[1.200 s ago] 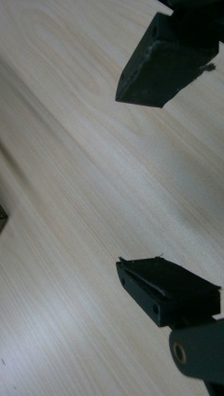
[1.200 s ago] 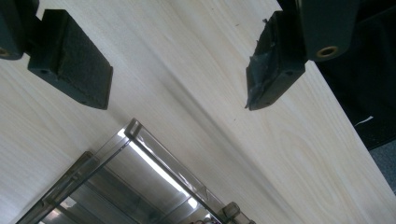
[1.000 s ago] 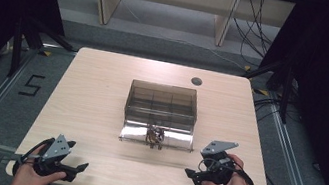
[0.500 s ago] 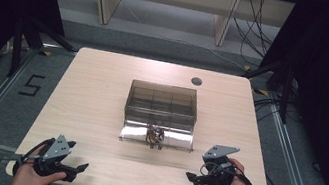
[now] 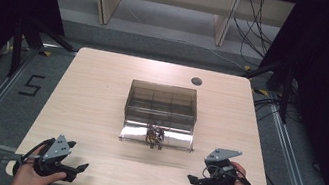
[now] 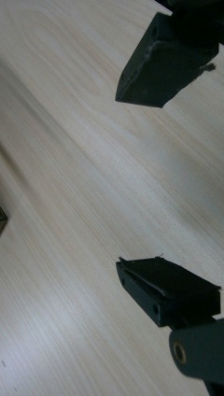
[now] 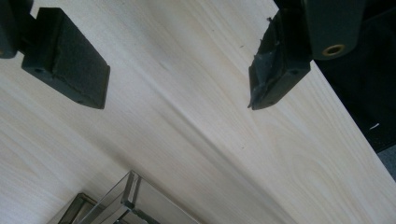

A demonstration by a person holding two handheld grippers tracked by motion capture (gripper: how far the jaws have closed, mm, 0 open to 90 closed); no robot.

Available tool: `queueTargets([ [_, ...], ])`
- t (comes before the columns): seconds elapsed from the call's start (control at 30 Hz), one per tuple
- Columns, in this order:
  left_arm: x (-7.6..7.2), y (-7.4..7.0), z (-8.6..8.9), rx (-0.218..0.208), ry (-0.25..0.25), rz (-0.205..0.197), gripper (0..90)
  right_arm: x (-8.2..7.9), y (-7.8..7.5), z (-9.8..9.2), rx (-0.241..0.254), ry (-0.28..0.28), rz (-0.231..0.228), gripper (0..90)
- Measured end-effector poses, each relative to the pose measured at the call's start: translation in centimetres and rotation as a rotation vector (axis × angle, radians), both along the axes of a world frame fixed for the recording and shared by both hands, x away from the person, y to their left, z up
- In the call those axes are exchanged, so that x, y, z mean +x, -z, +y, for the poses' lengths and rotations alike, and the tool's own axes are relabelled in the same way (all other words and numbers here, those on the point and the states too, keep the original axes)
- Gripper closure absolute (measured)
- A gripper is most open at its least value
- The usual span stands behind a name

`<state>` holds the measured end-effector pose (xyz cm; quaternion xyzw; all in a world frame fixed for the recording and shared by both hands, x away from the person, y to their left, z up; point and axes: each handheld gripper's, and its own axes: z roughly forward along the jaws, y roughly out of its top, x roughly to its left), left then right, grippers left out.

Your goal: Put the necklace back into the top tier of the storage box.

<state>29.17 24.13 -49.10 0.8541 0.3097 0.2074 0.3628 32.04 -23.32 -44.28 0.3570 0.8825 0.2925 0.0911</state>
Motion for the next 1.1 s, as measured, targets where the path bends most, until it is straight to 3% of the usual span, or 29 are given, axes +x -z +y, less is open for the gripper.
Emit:
queueTargets([
  [0.07, 0.0, 0.0, 0.0, 0.003, 0.001, 0.001, 15.7, -0.1, 0.1, 0.0, 0.012, 0.01, -0.007, 21.5],
  [0.13, 0.1, 0.0, 0.1, 0.012, 0.006, -0.006, 15.7, 0.0, 0.3, -0.2, 0.008, -0.014, -0.014, 21.5],
  [0.2, 0.0, 0.1, 0.0, -0.01, -0.002, 0.002, 15.7, 0.1, 0.3, -0.2, 0.01, -0.022, -0.015, 21.5],
  [0.33, -0.1, 0.1, -0.1, -0.016, -0.006, 0.005, 15.8, -0.2, 0.3, -0.3, 0.016, 0.003, -0.005, 21.4],
  [0.43, 0.1, 0.0, 0.1, 0.011, 0.001, -0.007, 15.7, -0.4, 0.4, -0.3, 0.029, 0.018, -0.004, 20.9],
  [0.5, -0.2, 0.0, 0.0, -0.011, -0.019, 0.015, 15.7, -0.3, 0.6, -0.5, 0.027, -0.001, -0.035, 20.7],
  [0.53, 0.0, -0.1, 0.1, 0.011, -0.01, 0.004, 15.7, -0.3, 0.6, -0.5, 0.033, -0.009, -0.037, 20.7],
  [0.6, 0.1, 0.1, 0.1, -0.006, 0.003, -0.008, 15.7, -0.6, 0.5, -0.5, 0.035, 0.017, -0.02, 20.7],
  [0.63, 0.1, 0.1, 0.0, -0.006, -0.001, -0.004, 15.7, -0.5, 0.6, -0.6, 0.032, 0.001, -0.037, 20.6],
  [0.7, 0.1, -0.1, 0.2, 0.029, 0.007, -0.007, 15.8, -0.4, 0.7, -0.8, 0.027, -0.015, -0.036, 20.2],
  [0.73, 0.0, 0.0, 0.0, 0.007, -0.008, -0.003, 15.7, -0.6, 0.6, -0.8, 0.028, 0.009, -0.017, 20.2],
  [0.83, 0.0, 0.0, 0.1, 0.009, -0.003, -0.004, 15.7, -0.8, 0.9, -0.8, 0.041, 0.032, -0.023, 18.8],
  [1.03, 0.0, 0.0, 0.1, 0.007, -0.006, -0.004, 15.7, -0.9, 1.1, -1.2, 0.04, 0.02, -0.024, 16.9],
  [1.07, -0.2, 0.1, -0.1, -0.021, -0.024, 0.021, 15.7, -1.0, 1.4, -1.2, 0.057, 0.034, -0.047, 16.9],
  [1.1, 0.0, 0.0, 0.0, -0.007, -0.002, 0.004, 15.7, -1.0, 1.4, -1.3, 0.058, 0.035, -0.04, 16.9],
])
